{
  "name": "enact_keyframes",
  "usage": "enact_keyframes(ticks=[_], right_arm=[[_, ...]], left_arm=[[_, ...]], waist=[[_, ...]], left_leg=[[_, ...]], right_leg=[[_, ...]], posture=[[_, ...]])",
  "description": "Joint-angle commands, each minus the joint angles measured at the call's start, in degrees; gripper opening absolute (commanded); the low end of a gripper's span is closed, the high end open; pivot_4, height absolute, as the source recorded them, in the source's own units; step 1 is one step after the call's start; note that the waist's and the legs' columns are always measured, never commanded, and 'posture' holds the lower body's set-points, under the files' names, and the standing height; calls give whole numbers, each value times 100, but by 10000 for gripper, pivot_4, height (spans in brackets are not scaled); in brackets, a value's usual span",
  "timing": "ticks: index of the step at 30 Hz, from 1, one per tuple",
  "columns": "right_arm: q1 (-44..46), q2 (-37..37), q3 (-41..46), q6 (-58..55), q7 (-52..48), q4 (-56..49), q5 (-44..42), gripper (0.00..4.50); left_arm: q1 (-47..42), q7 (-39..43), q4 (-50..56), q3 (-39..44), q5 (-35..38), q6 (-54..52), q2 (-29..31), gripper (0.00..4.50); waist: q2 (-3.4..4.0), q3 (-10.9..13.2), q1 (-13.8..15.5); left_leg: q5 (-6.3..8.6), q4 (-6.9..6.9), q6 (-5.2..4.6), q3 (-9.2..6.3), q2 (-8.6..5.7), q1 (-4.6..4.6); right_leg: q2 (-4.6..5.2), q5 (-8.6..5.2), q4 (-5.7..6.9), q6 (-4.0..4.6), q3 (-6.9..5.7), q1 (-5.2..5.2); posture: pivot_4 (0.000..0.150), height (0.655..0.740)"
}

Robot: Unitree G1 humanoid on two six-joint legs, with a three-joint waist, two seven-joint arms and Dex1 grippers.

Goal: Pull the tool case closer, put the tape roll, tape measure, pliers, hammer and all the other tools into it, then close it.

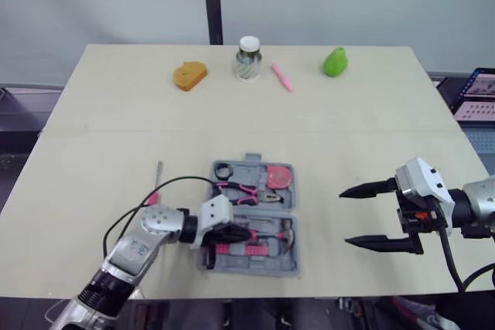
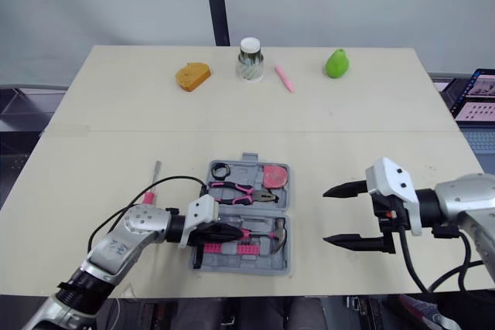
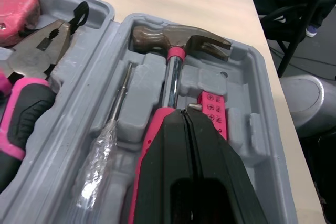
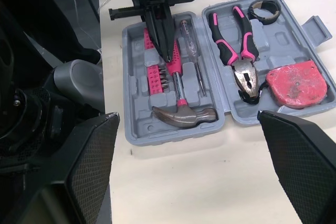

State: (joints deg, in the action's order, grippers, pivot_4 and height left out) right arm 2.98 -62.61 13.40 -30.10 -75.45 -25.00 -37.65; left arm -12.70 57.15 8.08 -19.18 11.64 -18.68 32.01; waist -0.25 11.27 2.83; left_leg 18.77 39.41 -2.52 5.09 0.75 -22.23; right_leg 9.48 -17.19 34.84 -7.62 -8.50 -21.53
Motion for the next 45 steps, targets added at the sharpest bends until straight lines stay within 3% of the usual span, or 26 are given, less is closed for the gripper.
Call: enact_keyframes(ticks=[1, 16, 45], right_arm=[[4, -25, -6, 73, -81, -116, -18, 45000], [15, -39, -29, 57, -70, -137, -11, 45000], [66, -89, -113, 142, -104, -130, 203, 45000]], left_arm=[[-2, -30, -5, -23, -87, 65, -41, 526], [-18, -182, -340, -453, -850, 240, 54, 526], [128, -357, -597, -909, -1472, 208, 175, 526]], waist=[[0, 0, 0], [0, -3, 11], [33, -125, 18]], left_leg=[[0, 0, 0, 0, 0, 0], [0, 0, 0, 0, 0, 5], [16, -13, -4, -2, 0, 52]], right_leg=[[0, 0, 0, 0, 0, 0], [1, 0, 0, 0, 1, 6], [4, 0, -27, -1, 1, 55]], posture=[[1500, 7400], [1500, 7400], [1500, 7400]])
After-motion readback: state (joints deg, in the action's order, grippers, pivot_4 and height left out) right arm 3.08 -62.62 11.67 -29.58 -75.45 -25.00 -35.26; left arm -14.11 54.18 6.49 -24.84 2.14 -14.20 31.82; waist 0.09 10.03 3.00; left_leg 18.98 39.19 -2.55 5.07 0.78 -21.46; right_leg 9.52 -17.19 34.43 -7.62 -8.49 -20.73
